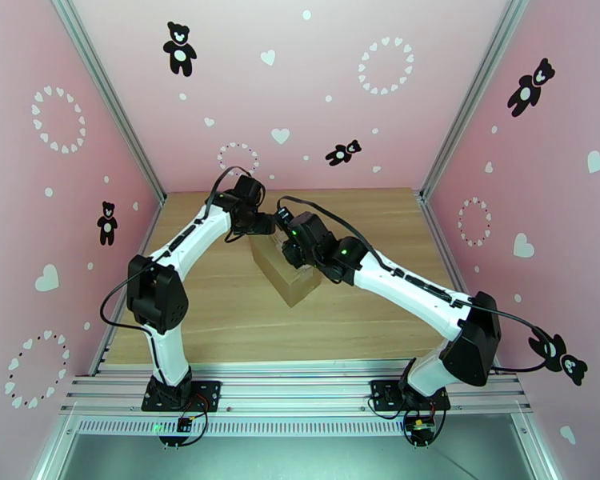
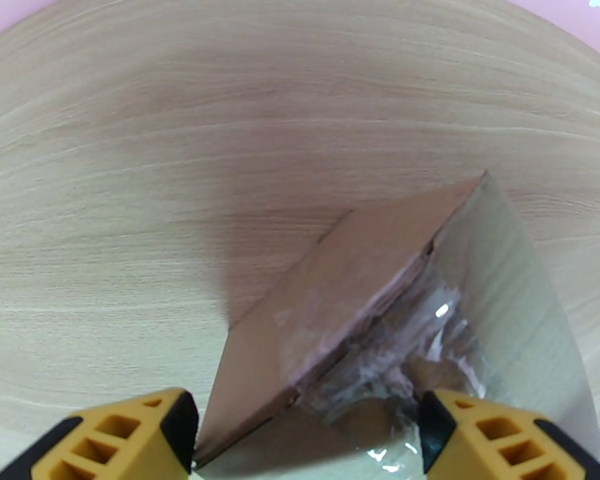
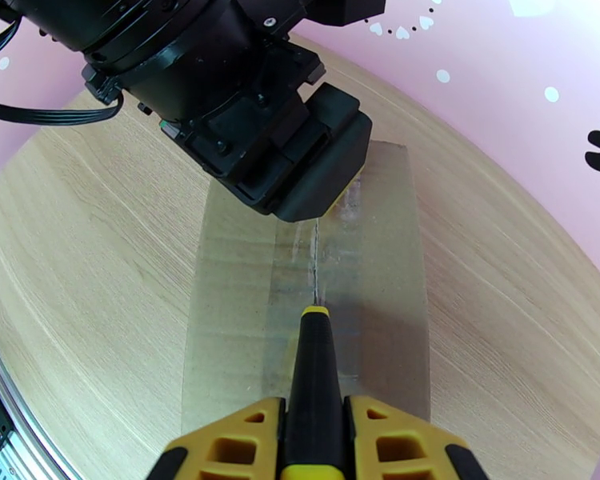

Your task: Unpack the express box

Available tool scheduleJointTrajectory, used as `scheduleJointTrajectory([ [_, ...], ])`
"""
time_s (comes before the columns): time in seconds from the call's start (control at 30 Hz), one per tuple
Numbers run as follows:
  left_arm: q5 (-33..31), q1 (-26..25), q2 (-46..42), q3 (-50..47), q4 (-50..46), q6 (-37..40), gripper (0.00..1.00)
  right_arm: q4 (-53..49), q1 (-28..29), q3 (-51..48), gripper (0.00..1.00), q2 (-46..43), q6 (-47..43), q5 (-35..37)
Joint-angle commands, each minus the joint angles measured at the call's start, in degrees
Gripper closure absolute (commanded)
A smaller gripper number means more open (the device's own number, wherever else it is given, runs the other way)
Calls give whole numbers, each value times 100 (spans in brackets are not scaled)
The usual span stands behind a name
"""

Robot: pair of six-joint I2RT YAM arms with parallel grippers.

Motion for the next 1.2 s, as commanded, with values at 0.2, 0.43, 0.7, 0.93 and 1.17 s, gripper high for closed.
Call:
scheduleJointTrajectory([
  [0.2, -542, 9, 320, 28, -346, -52, 22, -417, 99, -133, 100, -336, 9, 42],
  [0.43, -649, 10, 346, 11, -355, -115, 22, -494, 164, -180, 100, -376, 23, 119],
  [0.7, -732, 9, 318, -50, -335, -149, 23, -537, 215, -262, 100, -454, 62, 180],
  [0.93, -804, 15, 305, -85, -324, -190, 23, -603, 250, -302, 100, -521, 89, 224],
  [1.17, -862, 9, 293, -129, -303, -228, 23, -640, 276, -340, 100, -580, 124, 242],
])
